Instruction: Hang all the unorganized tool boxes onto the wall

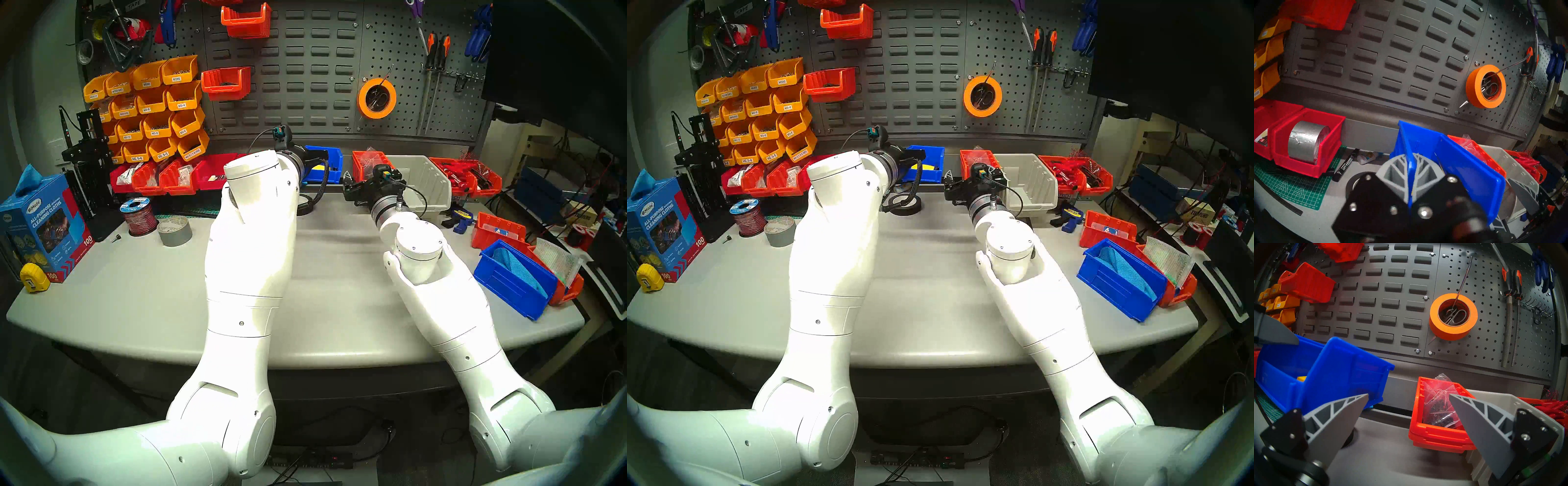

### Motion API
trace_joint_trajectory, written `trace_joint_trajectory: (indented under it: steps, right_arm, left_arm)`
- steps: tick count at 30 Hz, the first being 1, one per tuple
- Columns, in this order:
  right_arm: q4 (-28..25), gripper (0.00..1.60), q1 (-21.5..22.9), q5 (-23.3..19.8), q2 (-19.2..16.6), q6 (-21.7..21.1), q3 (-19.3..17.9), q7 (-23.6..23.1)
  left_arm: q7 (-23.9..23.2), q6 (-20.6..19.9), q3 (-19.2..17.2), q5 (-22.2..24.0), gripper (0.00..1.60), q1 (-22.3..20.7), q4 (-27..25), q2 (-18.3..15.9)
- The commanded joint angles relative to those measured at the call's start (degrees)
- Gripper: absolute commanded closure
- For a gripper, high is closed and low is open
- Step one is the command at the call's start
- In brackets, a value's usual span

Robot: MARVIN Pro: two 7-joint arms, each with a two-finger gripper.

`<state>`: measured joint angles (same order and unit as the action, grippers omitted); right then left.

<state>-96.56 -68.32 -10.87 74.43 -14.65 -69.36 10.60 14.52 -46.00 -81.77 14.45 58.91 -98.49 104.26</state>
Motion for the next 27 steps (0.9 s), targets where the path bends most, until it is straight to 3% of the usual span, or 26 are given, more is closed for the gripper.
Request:
trace_joint_trajectory:
  steps: [1, 27]
  right_arm:
    - [-0.92, 0.00, 0.42, 0.07, 0.00, 0.17, -0.04, -0.06]
    - [-0.94, 0.00, 0.41, 0.07, 0.00, 0.16, -0.05, -0.07]
  left_arm:
    - [0.08, 2.76, -0.48, 0.20, 1.60, -4.48, 1.38, 1.27]
    - [0.93, 7.40, -2.29, 0.71, 1.60, -7.90, 7.46, 1.55]
